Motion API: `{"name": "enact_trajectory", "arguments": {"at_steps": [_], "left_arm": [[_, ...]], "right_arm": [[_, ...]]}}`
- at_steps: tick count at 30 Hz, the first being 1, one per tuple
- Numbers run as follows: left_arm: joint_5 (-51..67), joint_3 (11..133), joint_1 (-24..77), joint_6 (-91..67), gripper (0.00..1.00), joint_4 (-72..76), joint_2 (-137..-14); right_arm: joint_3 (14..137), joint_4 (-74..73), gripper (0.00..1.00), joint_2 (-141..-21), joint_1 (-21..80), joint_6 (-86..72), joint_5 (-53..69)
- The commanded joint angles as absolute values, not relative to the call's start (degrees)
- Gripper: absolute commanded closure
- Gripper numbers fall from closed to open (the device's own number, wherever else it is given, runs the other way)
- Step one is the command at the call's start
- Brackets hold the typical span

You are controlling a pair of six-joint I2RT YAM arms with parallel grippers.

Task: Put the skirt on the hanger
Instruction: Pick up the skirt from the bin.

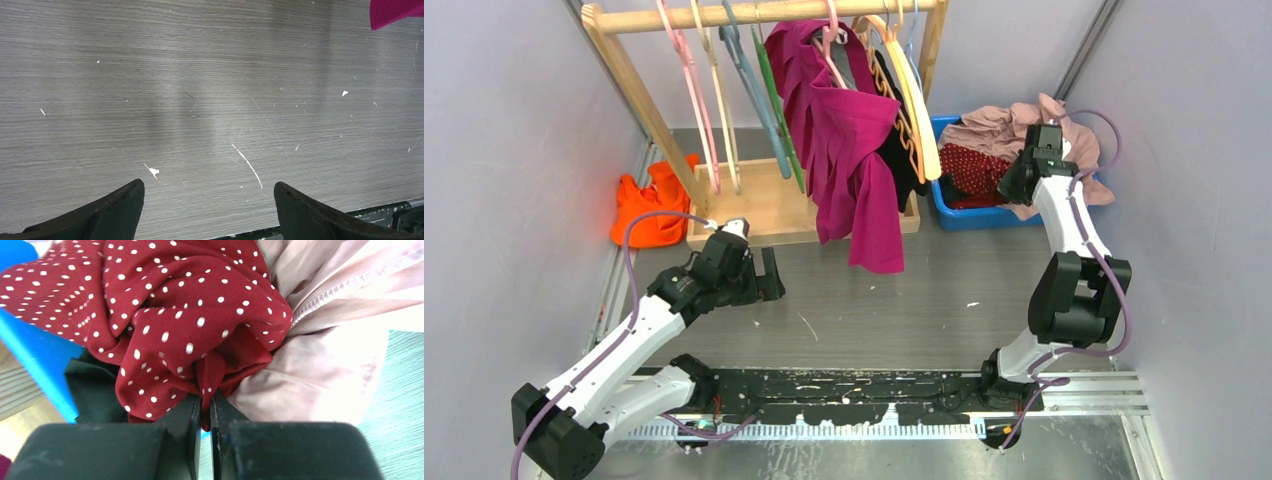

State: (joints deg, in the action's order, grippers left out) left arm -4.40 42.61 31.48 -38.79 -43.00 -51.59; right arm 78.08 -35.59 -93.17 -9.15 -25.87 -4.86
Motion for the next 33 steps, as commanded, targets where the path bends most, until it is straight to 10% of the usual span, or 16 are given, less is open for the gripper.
{"name": "enact_trajectory", "arguments": {"at_steps": [1,33], "left_arm": [[-4.0,42.5,31.4,-38.8,0.0,-41.0,-50.6],[4.5,48.7,31.5,-37.6,0.04,-49.0,-42.1]], "right_arm": [[80.1,-33.0,0.89,-83.7,-9.3,-26.3,-4.7],[100.0,-60.9,0.96,-51.3,-9.2,-30.5,20.4]]}}
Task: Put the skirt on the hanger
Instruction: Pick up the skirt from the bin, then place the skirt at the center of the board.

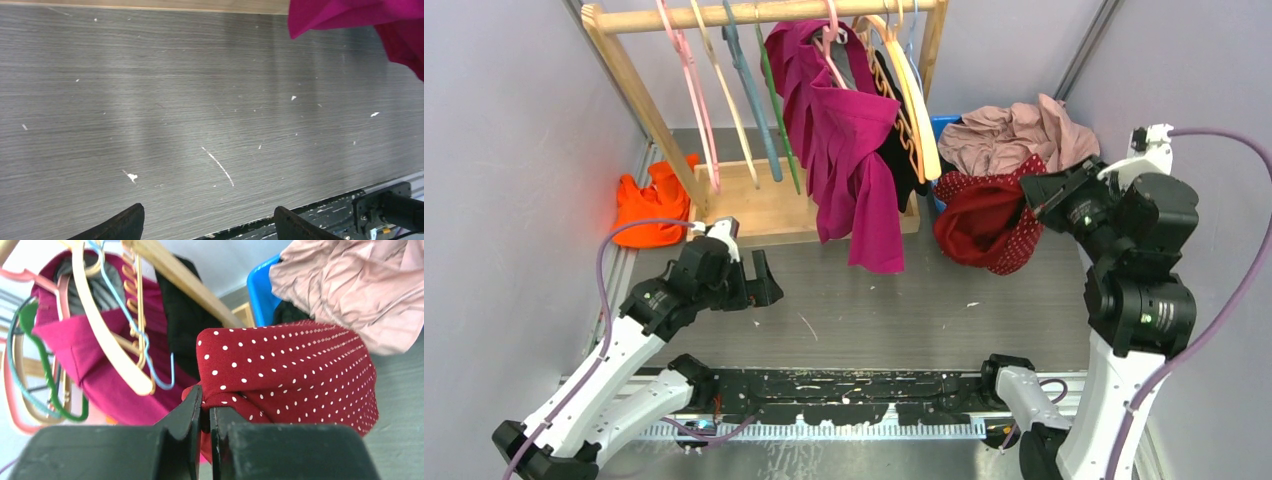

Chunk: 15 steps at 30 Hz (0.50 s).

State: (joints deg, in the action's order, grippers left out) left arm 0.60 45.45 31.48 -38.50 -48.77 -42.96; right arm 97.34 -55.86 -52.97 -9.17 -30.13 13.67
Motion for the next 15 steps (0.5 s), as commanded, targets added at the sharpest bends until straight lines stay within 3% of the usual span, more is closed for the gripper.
{"name": "enact_trajectory", "arguments": {"at_steps": [1,15], "left_arm": [[4.9,49.0,31.5,-37.5,0.04,-49.2,-42.0],[11.1,50.8,32.5,-39.1,0.05,-49.4,-41.2]], "right_arm": [[99.7,-62.2,0.96,-51.0,-9.3,-30.8,21.7],[92.3,-64.6,0.97,-48.7,-6.5,-34.1,35.4]]}}
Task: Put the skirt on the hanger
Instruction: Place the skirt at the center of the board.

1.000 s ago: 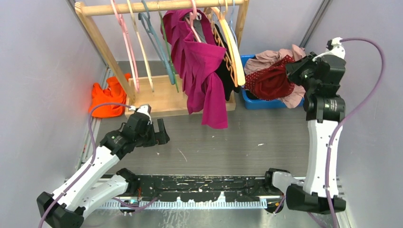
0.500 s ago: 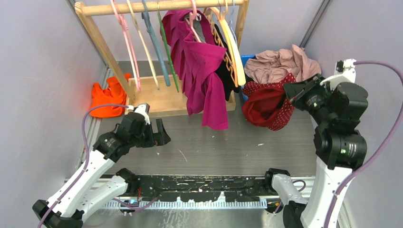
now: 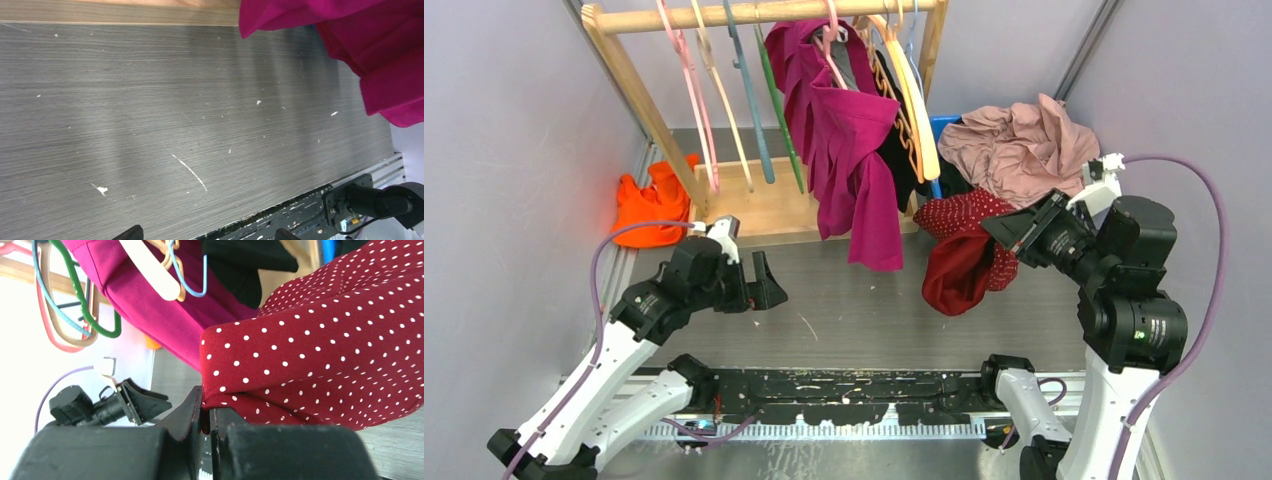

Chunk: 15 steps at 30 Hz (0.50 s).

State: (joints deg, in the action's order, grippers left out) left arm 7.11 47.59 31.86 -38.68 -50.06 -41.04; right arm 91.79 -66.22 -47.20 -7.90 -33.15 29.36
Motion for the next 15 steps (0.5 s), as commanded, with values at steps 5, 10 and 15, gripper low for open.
{"name": "enact_trajectory", "arguments": {"at_steps": [5,10,15], "left_arm": [[13.1,52.0,35.4,-40.9,0.05,-48.9,-41.0],[10.9,50.7,43.8,-45.1,0.05,-46.1,-40.0],[6.4,46.1,58.1,-49.5,0.05,-33.2,-41.0]], "right_arm": [[92.1,-66.5,0.98,-50.3,-4.0,-32.9,35.9],[87.4,-66.1,0.98,-50.4,-1.3,-32.0,36.2],[82.9,-64.9,0.99,-50.0,3.4,-32.3,34.5]]}}
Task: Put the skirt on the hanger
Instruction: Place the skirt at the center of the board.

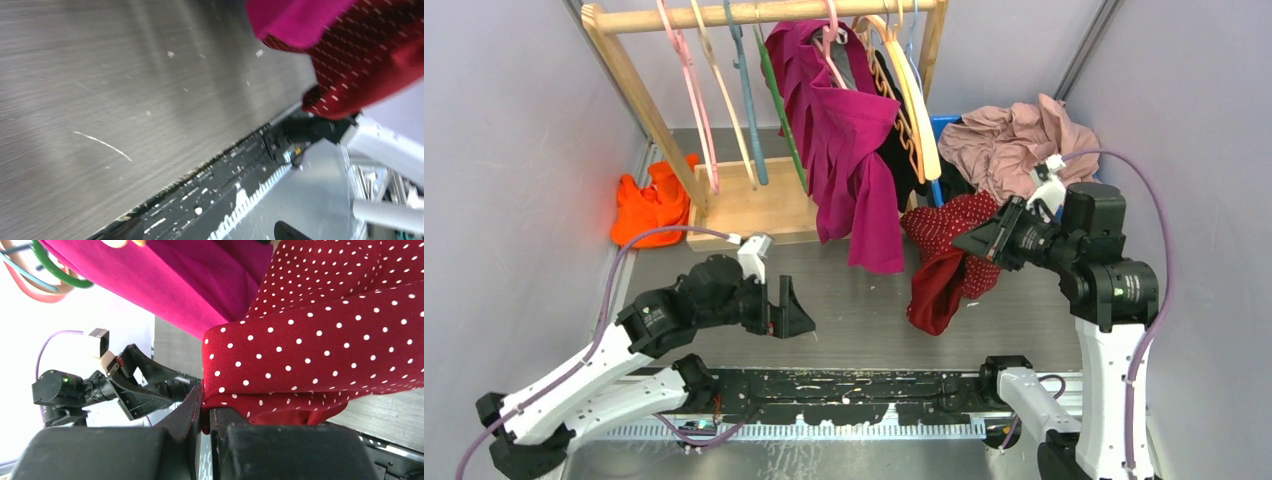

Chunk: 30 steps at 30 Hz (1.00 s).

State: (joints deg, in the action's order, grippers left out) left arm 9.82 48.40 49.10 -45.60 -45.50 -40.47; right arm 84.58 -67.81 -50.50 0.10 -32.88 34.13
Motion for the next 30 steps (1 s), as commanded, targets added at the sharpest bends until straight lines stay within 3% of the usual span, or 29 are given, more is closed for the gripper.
{"name": "enact_trajectory", "arguments": {"at_steps": [1,6,13,21,30], "left_arm": [[4.7,45.8,61.6,-49.3,0.05,-30.4,-42.2],[-9.5,50.8,76.5,-43.1,0.05,-23.5,-52.0],[-24.1,49.9,83.0,-32.9,0.05,-14.3,-55.4],[-23.9,42.7,83.9,-25.8,0.04,1.6,-56.7],[-21.5,42.3,83.9,-25.7,0.04,8.3,-61.7]], "right_arm": [[82.2,-64.8,0.99,-50.0,5.0,-32.5,33.6],[78.1,-62.8,0.98,-49.8,14.6,-34.6,25.8],[73.4,-60.0,0.99,-49.5,22.6,-36.9,22.4],[67.0,-57.3,0.99,-47.0,26.0,-38.6,24.1],[63.9,-54.7,0.99,-46.7,28.4,-39.1,25.4]]}}
